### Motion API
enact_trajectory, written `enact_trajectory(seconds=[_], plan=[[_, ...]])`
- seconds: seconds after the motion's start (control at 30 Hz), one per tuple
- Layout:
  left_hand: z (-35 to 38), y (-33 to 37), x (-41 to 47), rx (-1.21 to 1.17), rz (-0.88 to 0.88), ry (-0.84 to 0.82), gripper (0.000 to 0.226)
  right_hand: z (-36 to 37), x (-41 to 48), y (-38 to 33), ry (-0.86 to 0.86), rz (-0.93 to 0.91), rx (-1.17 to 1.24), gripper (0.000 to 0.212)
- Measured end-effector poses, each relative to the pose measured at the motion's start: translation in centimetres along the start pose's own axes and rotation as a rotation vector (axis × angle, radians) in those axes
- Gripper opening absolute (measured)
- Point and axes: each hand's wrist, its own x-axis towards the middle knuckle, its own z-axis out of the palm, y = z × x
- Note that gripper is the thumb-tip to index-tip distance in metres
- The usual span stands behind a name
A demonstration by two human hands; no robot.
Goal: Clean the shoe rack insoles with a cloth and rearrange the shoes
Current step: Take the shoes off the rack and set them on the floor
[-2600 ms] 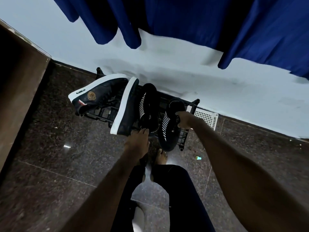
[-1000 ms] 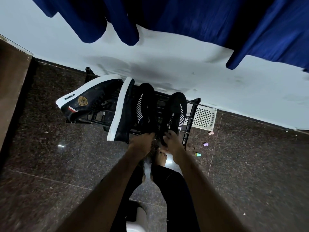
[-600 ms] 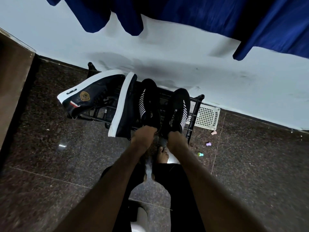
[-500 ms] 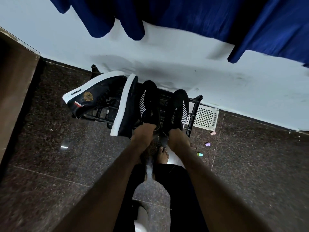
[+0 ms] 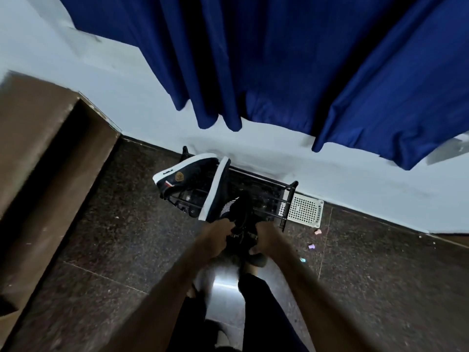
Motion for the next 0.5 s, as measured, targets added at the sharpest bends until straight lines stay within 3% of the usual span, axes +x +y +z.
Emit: enact_trajectory(seconds=[0.03, 0.13, 0.27, 0.5], plan=[[-0.9, 0.1, -1.1, -0.030, -0.058, -0.102, 0.024, 0.1, -1.1, -1.1, -0.003, -0.003, -0.026, 0.059], [-1.0, -2.2, -5.3, -0.106, -0.159, -0.318, 0.051, 1.3, -4.3, -4.6, 0.038, -0.005, -0.061, 0.059], [-5.4, -2.3, -10.4, -0.149, -0.224, -0.199, 0.054, 4.5, -7.7, -9.8, 0.142, -0.033, -0.130, 0.051], [-9.6, -6.3, -20.2, 0.081, -0.288, -0.166, 0.036, 11.2, -10.8, -19.9, 0.230, -0.106, -0.233, 0.047]])
